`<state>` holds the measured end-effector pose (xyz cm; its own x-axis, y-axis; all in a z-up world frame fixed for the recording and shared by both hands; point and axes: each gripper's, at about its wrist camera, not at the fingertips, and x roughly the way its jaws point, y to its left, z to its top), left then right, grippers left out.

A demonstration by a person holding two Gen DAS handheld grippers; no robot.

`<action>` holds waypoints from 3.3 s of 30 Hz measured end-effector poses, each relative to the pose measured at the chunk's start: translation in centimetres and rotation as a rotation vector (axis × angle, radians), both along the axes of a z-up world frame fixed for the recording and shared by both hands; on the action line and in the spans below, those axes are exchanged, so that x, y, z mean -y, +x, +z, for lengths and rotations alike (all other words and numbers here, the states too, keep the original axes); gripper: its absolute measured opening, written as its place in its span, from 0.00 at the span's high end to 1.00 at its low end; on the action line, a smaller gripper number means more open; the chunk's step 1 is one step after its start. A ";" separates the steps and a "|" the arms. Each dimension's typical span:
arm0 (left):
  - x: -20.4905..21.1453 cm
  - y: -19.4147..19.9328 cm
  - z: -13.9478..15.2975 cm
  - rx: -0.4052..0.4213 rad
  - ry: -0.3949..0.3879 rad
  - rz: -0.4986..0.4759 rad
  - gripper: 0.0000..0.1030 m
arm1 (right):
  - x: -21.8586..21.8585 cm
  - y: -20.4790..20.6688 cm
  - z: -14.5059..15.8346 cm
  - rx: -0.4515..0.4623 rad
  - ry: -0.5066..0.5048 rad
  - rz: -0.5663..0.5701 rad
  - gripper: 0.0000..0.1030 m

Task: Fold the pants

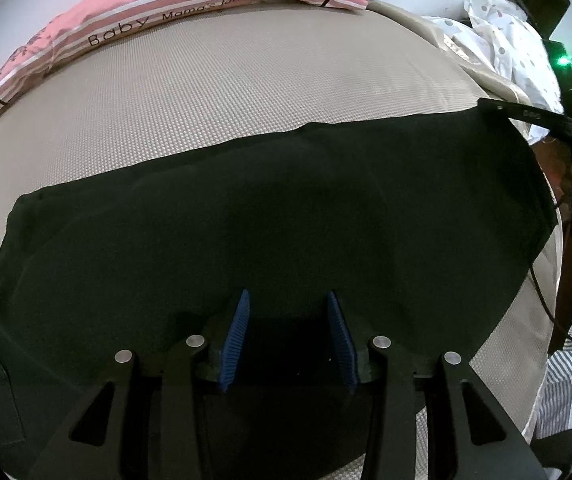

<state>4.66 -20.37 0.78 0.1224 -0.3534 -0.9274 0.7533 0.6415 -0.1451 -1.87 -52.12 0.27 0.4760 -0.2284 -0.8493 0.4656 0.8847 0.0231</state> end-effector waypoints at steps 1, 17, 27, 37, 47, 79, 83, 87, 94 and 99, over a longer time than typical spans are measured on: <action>-0.1 -0.1 0.0 0.006 -0.002 -0.001 0.59 | 0.0 0.5 -0.8 -0.020 0.008 -0.009 0.90; -5.7 5.9 0.5 0.096 -0.051 0.181 0.59 | -6.6 -1.0 1.8 -0.002 0.151 0.024 0.63; -9.6 9.2 -0.7 0.180 -0.037 0.246 0.59 | -13.5 3.7 -1.7 -0.104 0.017 0.117 0.58; -16.7 9.6 2.3 0.172 -0.110 0.324 0.59 | -19.5 9.6 2.0 -0.018 0.242 0.335 0.56; -21.4 10.7 0.4 0.087 -0.111 0.396 0.59 | -32.3 19.8 1.0 -0.069 0.384 0.705 0.56; -20.0 8.1 2.3 0.130 -0.201 0.249 0.58 | -34.1 22.1 3.5 0.039 0.310 0.711 0.67; -16.8 8.3 2.4 0.139 -0.198 0.163 0.56 | -31.8 18.2 3.8 -0.014 0.266 0.675 0.66; -14.0 9.7 0.8 0.134 -0.159 0.138 0.55 | -29.8 14.2 2.0 -0.089 0.203 0.614 0.66; -12.4 12.6 -1.4 0.136 -0.115 0.182 0.55 | -26.0 10.0 0.0 -0.102 0.137 0.469 0.67; -12.1 11.9 -1.6 0.173 -0.086 0.177 0.55 | -23.7 10.2 -2.0 -0.086 0.141 0.370 0.68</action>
